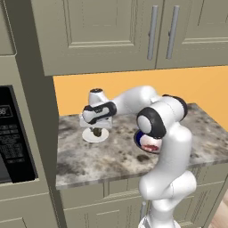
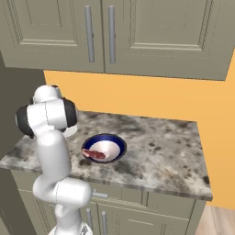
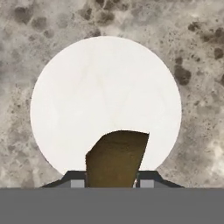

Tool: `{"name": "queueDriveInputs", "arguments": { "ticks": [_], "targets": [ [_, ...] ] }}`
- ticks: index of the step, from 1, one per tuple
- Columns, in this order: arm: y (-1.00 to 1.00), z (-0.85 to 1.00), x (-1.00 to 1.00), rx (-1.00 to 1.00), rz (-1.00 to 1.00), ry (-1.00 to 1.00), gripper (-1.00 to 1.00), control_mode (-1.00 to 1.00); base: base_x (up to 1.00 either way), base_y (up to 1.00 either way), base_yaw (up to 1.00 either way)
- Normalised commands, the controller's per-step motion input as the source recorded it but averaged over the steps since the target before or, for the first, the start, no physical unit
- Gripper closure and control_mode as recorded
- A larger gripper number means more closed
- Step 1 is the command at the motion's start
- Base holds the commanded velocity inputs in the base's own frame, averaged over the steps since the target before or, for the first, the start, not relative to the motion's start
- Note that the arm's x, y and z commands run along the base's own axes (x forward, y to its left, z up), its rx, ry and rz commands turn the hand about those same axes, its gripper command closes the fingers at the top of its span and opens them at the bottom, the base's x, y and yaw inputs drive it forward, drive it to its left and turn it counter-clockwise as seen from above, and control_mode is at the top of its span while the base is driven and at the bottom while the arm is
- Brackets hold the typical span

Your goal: Remove the kiwi from the bowl and place it on the small plate. Then place the bowl with only the steak in the microwave, close the door, and press the start button to microwave the steak.

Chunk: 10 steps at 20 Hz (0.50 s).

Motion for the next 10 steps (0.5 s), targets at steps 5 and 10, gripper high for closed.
{"name": "queueDriveInputs", "arguments": {
  "ticks": [5,10],
  "targets": [
    [-0.01,-0.36,0.45,0.09,-0.07,0.01,1.0,-1.0,0.0,0.0,0.0],
    [0.0,-0.23,0.23,0.11,-0.03,0.03,-1.0,-1.0,0.0,0.0,0.0]
  ]
}}
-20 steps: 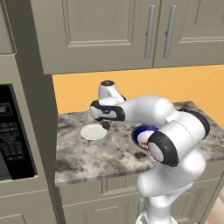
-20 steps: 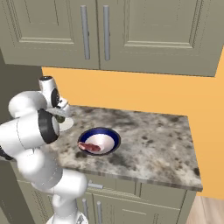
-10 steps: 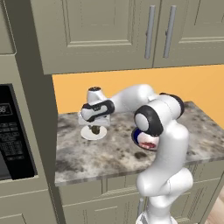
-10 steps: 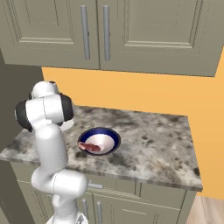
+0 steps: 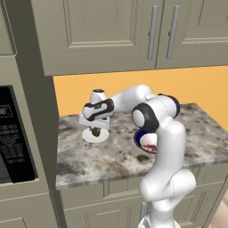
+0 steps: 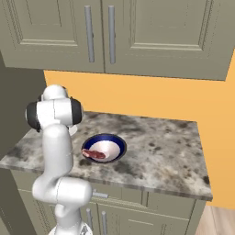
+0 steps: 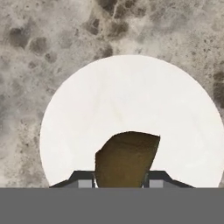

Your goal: Remove the kiwi from the bowl and place it on the small plate. Then place the bowl with only the steak in the microwave, close the door, and press the start button to microwave the steak.

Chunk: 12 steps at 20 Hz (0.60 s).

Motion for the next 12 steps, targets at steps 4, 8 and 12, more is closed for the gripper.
{"name": "queueDriveInputs", "arguments": {
  "ticks": [4,8,12],
  "targets": [
    [-0.26,0.02,-0.13,0.13,-0.03,0.0,-1.0,-1.0,0.0,0.0,0.0],
    [-0.28,0.27,-0.43,0.13,-0.07,-0.09,-1.0,-1.0,0.0,0.0,0.0],
    [-0.35,0.66,-0.55,0.14,-0.07,-0.23,-1.0,-1.0,0.0,0.0,0.0]
  ]
}}
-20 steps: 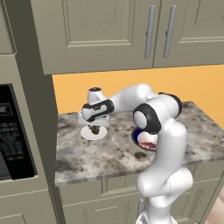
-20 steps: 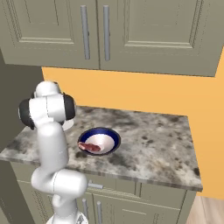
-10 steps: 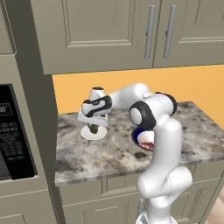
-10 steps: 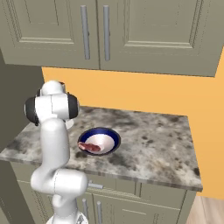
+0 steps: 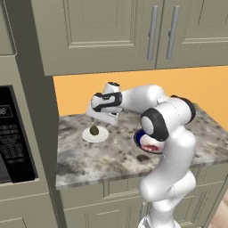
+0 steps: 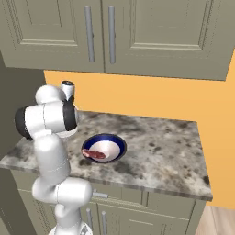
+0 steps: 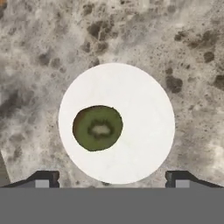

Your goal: Remove the kiwi from the bowl and place it on the small plate. Then place the bowl with only the steak in the microwave, close the door, and press the start button to microwave the steak.

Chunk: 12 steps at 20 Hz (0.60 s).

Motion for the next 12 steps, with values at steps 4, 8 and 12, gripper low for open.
{"name": "queueDriveInputs", "arguments": {
  "ticks": [4,8,12],
  "targets": [
    [-0.81,0.5,-0.89,0.17,-0.1,-0.11,-1.0,-1.0,0.0,0.0,0.0],
    [-1.0,0.23,-0.81,0.1,-0.1,0.0,-1.0,-1.0,0.0,0.0,0.0],
    [-1.0,0.26,-0.73,0.09,-0.1,0.0,-1.0,-1.0,0.0,0.0,0.0]
  ]
}}
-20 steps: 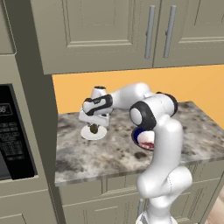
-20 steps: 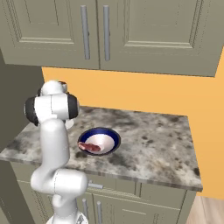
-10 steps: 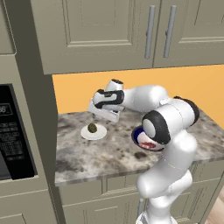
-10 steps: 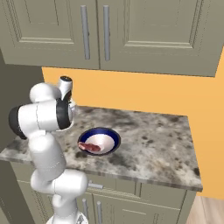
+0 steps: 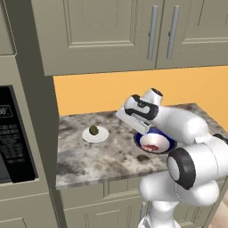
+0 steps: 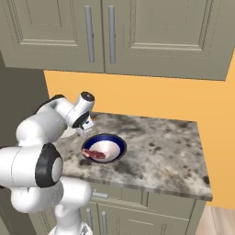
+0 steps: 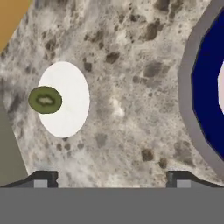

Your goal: Remove the kiwi from the bowl and place it on the small plate. Then place the bowl with only the steak in the microwave, close the door, and press the start button to microwave the steak.

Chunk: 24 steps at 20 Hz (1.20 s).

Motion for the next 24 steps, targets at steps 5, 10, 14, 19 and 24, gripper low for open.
{"name": "queueDriveInputs", "arguments": {
  "ticks": [5,10,14,19,24],
  "targets": [
    [-1.0,0.24,-0.52,0.12,-0.07,0.0,-1.0,-1.0,0.0,0.0,0.0],
    [-1.0,0.08,-0.27,0.15,-0.03,0.02,-1.0,-1.0,0.0,0.0,0.0],
    [-1.0,0.0,0.0,0.07,-0.01,0.18,-1.0,-1.0,0.0,0.0,0.0],
    [-1.0,0.0,0.0,0.07,-0.01,0.17,-1.0,-1.0,0.0,0.0,0.0],
    [-0.82,-0.32,0.1,0.02,0.0,0.16,-1.0,-1.0,0.0,0.0,0.0]
  ]
}}
